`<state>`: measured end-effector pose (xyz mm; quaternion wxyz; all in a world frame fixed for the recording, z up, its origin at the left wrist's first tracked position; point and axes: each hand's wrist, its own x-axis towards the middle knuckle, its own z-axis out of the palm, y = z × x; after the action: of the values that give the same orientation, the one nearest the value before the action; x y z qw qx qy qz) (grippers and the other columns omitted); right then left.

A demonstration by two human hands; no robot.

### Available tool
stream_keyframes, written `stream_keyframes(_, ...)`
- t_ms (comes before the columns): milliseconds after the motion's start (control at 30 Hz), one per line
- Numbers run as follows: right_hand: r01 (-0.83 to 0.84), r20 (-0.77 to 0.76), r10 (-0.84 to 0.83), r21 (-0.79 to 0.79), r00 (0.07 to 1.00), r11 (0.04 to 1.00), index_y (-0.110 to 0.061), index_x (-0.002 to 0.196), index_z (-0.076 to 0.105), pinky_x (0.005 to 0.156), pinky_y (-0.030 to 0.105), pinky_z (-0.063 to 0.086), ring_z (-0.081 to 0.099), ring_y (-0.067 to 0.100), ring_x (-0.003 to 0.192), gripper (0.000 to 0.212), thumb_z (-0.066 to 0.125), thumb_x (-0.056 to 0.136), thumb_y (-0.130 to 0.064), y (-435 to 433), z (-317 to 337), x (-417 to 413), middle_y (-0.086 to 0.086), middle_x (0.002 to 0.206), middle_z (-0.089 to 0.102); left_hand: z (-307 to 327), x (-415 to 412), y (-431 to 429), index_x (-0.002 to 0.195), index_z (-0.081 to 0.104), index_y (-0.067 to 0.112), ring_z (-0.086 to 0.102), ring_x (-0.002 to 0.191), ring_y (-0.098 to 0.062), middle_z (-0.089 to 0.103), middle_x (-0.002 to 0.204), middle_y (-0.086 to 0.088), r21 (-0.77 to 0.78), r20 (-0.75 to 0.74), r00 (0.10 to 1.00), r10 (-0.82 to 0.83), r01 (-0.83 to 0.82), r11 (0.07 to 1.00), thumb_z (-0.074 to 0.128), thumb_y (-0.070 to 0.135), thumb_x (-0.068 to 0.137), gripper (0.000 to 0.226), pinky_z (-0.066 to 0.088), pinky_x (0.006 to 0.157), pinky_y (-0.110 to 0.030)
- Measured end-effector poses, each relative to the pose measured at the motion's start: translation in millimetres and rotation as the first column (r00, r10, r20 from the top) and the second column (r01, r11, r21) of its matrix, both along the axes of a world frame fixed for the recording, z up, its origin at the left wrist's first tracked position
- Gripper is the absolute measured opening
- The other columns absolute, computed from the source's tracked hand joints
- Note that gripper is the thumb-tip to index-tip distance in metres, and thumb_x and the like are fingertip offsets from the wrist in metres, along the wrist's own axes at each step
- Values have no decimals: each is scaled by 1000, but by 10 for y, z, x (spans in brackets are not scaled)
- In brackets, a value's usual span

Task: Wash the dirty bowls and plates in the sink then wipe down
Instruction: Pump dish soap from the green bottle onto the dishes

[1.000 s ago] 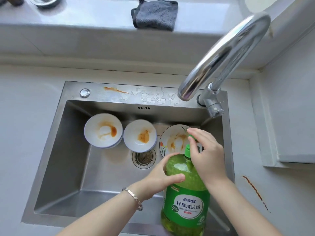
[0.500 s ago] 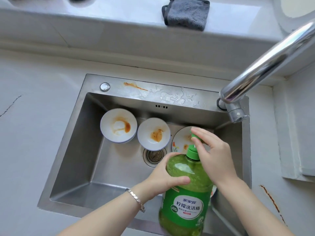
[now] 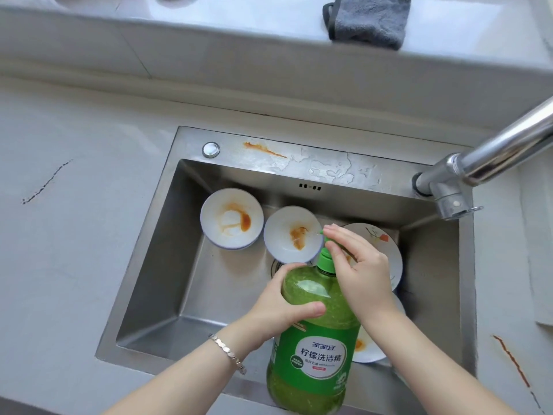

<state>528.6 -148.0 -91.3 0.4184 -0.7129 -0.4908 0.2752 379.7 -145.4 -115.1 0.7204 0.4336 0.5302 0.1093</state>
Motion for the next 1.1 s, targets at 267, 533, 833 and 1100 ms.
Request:
stream_keyframes(267,-112,-67,109,-53,992,992,-11,109,69,96,2,34,47,-11,109,26,64,84,-5,252,217,-216,-15,108,58,85,-386,145,114,50,36,65,98,-5,65,109,6,40,-33,999,1,0,999,78,42,38,81,52,84,-23)
stream_keyframes(533,-55,-1,56,95,998,994,-6,102,72,94,9,40,51,-5,107,22,63,82,-7,511,79,-948,-3,103,68,109,-1011,369,113,51,35,67,91,-4,68,102,5,51,-68,996,64,-60,997,79,38,39,79,51,72,-16)
stream_keyframes(833,-89,-75,82,-85,994,992,-24,97,70,94,13,43,60,-3,100,23,68,81,-8,515,183,-919,-14,100,68,80,-1070,396,116,49,39,64,101,-6,65,111,8,40,-36,999,11,-10,999,80,44,39,83,52,85,-25)
stream_keyframes(1100,14,-220,-93,-335,971,942,-21,87,71,68,16,50,65,1,73,13,69,78,-30,181,750,-578,-8,79,72,216,-860,296,119,46,47,55,109,2,57,119,18,224,-18,991,-135,135,965,81,44,36,91,46,96,-24)
